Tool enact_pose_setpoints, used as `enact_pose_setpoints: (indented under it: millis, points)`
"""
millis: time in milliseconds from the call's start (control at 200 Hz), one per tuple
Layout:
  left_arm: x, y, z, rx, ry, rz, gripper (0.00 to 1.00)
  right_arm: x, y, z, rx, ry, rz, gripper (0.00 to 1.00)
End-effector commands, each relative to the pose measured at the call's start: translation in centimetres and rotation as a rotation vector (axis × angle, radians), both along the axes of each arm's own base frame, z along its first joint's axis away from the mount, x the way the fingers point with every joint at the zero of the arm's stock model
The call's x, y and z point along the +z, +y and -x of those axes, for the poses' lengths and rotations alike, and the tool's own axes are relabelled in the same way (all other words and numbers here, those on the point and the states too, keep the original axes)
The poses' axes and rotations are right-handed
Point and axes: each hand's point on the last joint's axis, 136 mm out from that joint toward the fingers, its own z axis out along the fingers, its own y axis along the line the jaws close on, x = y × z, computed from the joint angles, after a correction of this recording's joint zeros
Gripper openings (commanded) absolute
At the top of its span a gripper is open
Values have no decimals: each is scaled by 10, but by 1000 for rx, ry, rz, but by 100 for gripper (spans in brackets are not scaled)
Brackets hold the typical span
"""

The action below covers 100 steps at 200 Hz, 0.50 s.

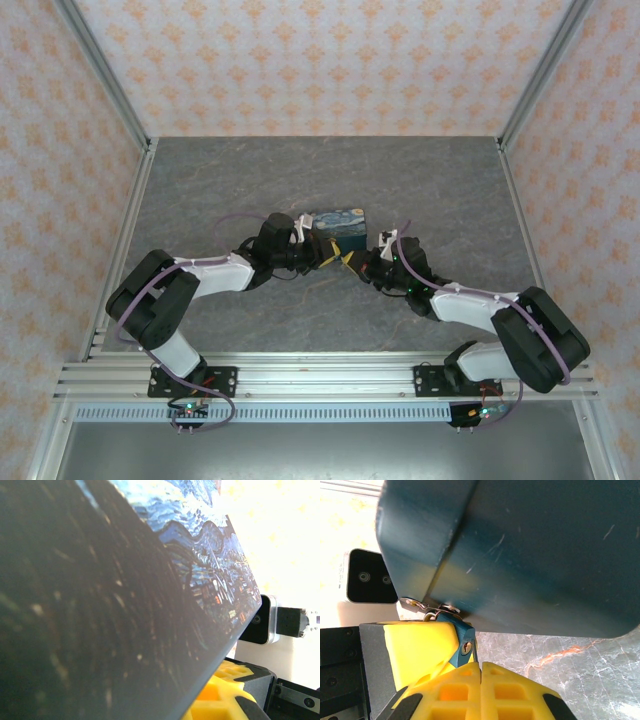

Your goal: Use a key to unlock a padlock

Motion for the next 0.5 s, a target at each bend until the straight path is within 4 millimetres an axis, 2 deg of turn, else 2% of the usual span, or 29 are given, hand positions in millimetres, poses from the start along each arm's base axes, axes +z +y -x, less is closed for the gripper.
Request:
enact_pose_setpoints:
  millis: [0, 495]
  points:
    - [19, -4, -1, -17, -52, 21, 0, 27, 9, -6, 26, -72, -40, 0]
    - [15, -4, -1, -16, -44, 17, 0, 33, 9, -5, 25, -82, -44, 0]
